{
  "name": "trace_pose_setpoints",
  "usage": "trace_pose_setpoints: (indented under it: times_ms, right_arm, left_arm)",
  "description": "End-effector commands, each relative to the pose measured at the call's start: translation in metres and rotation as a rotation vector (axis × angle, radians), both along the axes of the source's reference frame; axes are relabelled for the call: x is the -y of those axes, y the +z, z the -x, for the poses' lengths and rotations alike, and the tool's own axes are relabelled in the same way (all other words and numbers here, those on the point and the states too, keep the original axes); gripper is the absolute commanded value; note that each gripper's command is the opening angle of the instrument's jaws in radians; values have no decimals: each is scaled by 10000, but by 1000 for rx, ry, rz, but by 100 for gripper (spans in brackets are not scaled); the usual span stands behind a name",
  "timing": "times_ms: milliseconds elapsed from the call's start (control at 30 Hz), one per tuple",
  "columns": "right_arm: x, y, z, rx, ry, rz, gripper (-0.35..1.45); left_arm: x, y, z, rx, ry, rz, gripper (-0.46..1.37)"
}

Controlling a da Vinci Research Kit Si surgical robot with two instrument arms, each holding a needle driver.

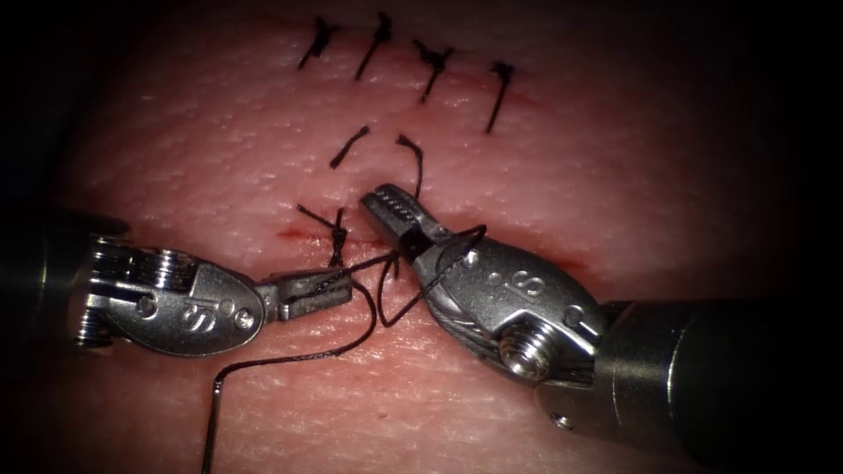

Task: Wound Closure
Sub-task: Grab the tail of the suture with the right hand.

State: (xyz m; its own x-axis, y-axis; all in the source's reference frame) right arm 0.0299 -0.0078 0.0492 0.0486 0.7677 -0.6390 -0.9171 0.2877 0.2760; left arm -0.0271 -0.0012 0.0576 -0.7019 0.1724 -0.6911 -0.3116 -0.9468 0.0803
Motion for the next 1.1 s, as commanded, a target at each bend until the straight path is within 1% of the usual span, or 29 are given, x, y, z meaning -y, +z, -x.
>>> trace_pose_setpoints:
  times_ms: [33,100,300,333,367,400,433,467,567,667,833,1100]
  right_arm:
    - [0,0,2,-9,17,-4,33]
    - [-2,2,7,-16,43,-14,25]
    - [-7,9,15,-27,78,-38,41]
    - [-7,12,15,-22,77,-42,61]
    - [-7,12,15,-22,77,-42,61]
    - [-7,16,16,-23,80,-46,74]
    - [-7,18,16,-25,83,-49,78]
    - [-7,21,16,-22,82,-51,93]
    - [-7,25,17,-23,88,-64,110]
    - [-7,25,17,-21,86,-69,112]
    - [-6,26,16,-22,84,-69,109]
    - [-7,30,16,-12,84,-80,114]
  left_arm:
    - [-1,0,0,2,6,-6,-35]
    - [-1,1,0,2,6,-6,-35]
    - [0,4,7,-4,-1,-2,-35]
    - [-1,4,8,-4,-1,-3,-35]
    - [-1,4,8,-4,-1,-3,-35]
    - [-2,4,8,-4,-1,-3,-35]
    - [-2,4,8,-4,-1,-3,-35]
    - [-3,5,8,-3,-1,-3,-35]
    - [-3,5,8,-3,0,-3,-35]
    - [-4,5,8,-3,-1,-3,-35]
    - [-6,6,10,-3,-1,-3,-35]
    - [-7,7,12,-6,1,1,-35]
